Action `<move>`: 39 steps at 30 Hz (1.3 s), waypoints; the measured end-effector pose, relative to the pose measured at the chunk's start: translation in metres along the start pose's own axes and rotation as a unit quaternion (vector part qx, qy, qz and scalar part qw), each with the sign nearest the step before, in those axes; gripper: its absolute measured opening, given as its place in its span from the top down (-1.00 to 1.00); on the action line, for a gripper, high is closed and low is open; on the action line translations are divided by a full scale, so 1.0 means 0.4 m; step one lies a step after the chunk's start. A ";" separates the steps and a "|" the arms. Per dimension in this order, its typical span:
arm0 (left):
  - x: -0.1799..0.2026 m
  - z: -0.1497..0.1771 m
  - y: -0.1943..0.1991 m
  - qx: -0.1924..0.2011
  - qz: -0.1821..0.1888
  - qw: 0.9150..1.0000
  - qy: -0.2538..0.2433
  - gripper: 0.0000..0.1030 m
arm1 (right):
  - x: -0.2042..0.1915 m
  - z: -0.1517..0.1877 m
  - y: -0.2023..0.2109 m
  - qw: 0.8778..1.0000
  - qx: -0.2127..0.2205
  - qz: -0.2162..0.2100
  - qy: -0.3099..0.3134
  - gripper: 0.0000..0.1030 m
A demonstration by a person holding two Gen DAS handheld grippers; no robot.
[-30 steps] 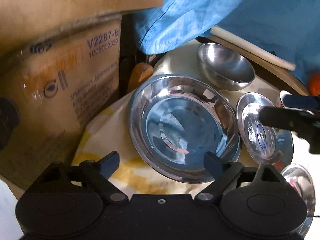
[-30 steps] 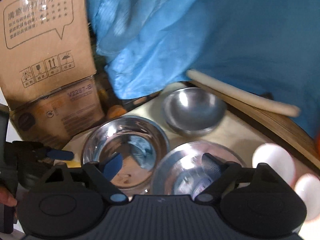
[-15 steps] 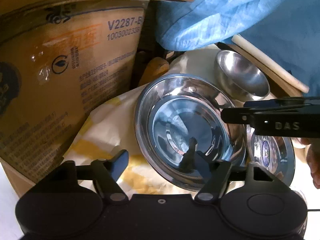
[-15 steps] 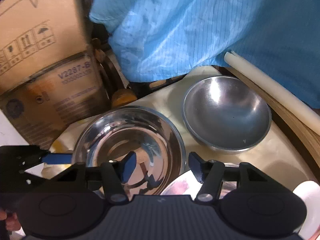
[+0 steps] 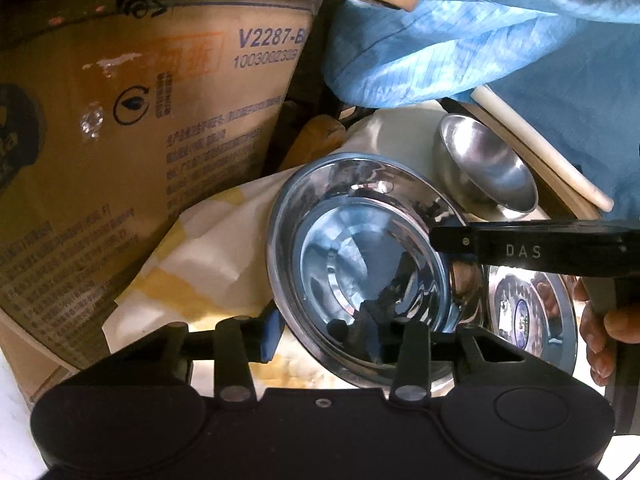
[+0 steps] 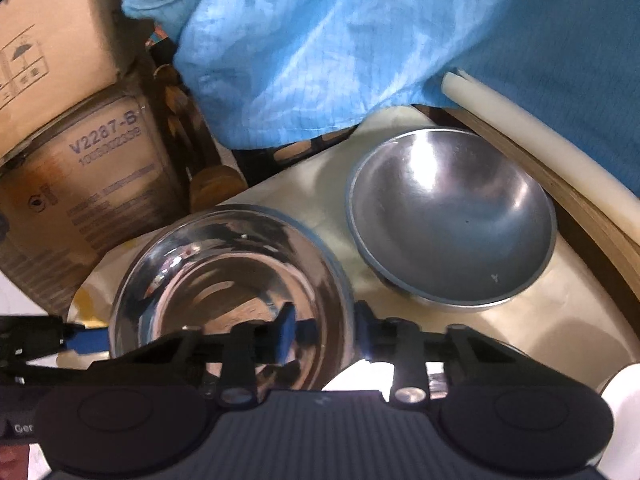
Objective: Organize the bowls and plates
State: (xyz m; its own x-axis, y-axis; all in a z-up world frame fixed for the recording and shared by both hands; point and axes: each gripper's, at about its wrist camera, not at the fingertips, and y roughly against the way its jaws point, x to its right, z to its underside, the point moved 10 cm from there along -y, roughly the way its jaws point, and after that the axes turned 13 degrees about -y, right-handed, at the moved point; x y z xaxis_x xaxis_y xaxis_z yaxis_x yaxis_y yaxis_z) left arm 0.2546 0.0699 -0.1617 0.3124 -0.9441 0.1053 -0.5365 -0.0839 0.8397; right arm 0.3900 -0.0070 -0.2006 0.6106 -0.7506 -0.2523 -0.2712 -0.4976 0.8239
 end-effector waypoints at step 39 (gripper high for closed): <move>0.174 -0.008 0.103 0.046 0.146 0.983 -0.101 0.63 | 0.173 0.228 0.423 0.968 0.136 0.069 -0.201 0.83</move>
State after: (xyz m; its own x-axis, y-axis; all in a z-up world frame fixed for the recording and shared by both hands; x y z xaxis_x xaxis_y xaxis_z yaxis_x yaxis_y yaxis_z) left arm 0.2568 0.0017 -0.1182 -0.0235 -0.9755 0.2188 -0.6519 0.1808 0.7364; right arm 0.3184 -0.1827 -0.1249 0.2303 -0.8996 -0.3710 -0.5488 -0.4349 0.7139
